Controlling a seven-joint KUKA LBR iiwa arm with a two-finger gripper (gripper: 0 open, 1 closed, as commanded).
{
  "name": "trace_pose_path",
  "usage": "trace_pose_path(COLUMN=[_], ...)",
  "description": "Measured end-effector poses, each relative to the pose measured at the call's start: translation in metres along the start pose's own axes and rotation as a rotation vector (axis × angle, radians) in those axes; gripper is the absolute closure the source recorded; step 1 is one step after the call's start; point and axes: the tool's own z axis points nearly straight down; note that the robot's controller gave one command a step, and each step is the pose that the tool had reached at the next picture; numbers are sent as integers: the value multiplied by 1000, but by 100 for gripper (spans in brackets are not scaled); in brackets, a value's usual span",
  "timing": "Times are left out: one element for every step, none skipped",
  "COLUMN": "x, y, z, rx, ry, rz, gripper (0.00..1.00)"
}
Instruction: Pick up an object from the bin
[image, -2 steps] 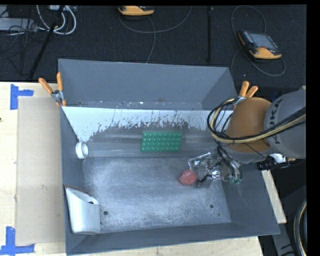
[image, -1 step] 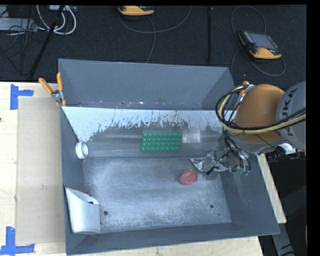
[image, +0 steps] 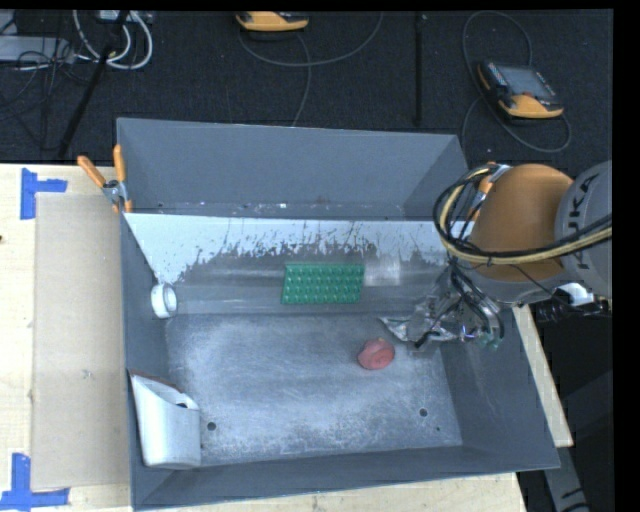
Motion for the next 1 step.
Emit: trace_pose_path(x=[-2], y=[0], z=[-58], rx=[0], ry=[-5], rz=[-2], gripper=[100])
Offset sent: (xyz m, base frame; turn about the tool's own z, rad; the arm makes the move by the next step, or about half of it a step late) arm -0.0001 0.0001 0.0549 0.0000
